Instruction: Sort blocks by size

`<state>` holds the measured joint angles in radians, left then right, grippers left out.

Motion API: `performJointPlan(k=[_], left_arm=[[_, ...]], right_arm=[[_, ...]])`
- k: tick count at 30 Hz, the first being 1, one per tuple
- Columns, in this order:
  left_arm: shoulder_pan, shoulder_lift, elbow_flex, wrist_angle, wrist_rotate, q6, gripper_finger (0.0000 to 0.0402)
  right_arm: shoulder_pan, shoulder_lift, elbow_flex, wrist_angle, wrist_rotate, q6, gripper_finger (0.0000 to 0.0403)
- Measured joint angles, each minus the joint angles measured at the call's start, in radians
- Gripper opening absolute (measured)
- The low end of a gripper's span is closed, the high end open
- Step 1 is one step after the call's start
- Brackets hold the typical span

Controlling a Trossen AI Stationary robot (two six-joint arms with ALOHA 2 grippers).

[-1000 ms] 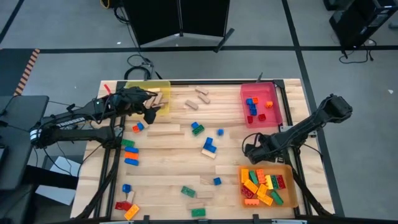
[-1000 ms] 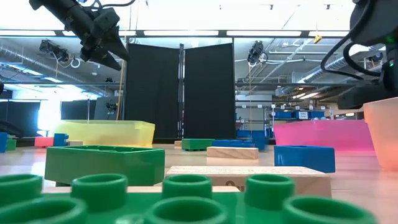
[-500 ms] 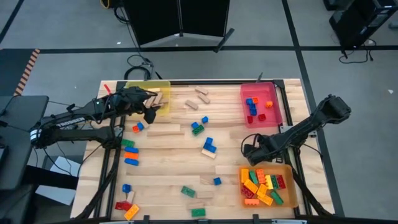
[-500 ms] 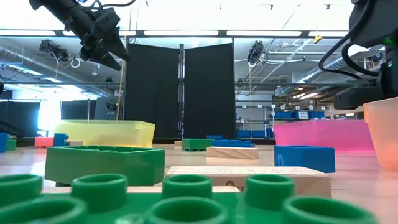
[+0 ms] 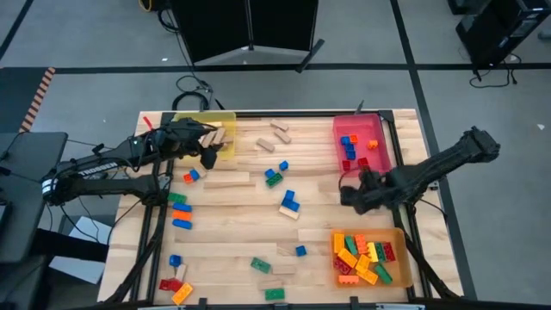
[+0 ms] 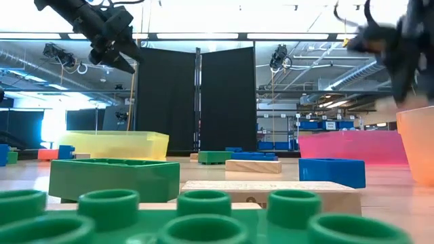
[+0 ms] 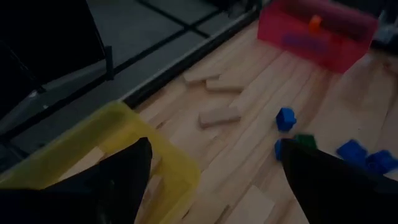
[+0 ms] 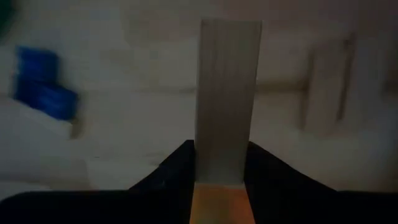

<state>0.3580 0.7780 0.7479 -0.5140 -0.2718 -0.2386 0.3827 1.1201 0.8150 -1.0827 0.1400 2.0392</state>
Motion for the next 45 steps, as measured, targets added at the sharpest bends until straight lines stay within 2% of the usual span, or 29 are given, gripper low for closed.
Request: performJointPlan(k=[6, 10, 13, 17, 23, 27, 30, 36, 41, 45], left_arm=[[0.000, 0.000, 0.000, 0.117, -0.067, 0.005, 0.0357], [0.000, 0.007, 0.000, 0.159, -0.096, 0.006, 0.0357], [0.000, 0.019, 0.000, 0.158, -0.101, 0.002, 0.0357], [-0.002, 0.048, 0.000, 0.156, -0.101, -0.005, 0.0357], [-0.007, 0.064, 0.000, 0.159, -0.121, -0.047, 0.0357], [-0.006, 0.068, 0.000, 0.156, -0.133, -0.053, 0.0357], [-0.006, 0.067, 0.000, 0.159, -0.143, -0.054, 0.0357], [-0.006, 0.077, 0.000, 0.208, -0.141, -0.060, 0.0357], [-0.006, 0.104, 0.000, 0.329, -0.119, -0.178, 0.0357], [-0.006, 0.146, 0.000, 0.432, -0.118, -0.242, 0.0357]], right_arm=[[-0.163, -0.051, 0.188, -0.283, 0.154, -0.226, 0.0121], [-0.369, -0.075, 0.207, -0.306, 0.177, -0.509, 0.0121], [-0.544, -0.075, 0.187, -0.262, 0.164, -0.740, 0.0121], [-0.754, -0.072, 0.141, -0.104, 0.084, -1.030, 0.0121], [-0.915, -0.047, 0.134, 0.174, -0.052, -1.273, 0.0121], [-0.969, 0.027, 0.137, 0.402, -0.187, -1.364, 0.0121], [-0.975, 0.128, 0.199, 0.455, -0.243, -1.430, 0.0121], [-0.915, 0.336, 0.420, 0.462, -0.270, -1.701, 0.0121], [-0.851, 0.471, 0.608, 0.476, -0.269, -1.886, 0.0121], [-0.810, 0.554, 0.716, 0.523, -0.279, -1.973, 0.0121]])
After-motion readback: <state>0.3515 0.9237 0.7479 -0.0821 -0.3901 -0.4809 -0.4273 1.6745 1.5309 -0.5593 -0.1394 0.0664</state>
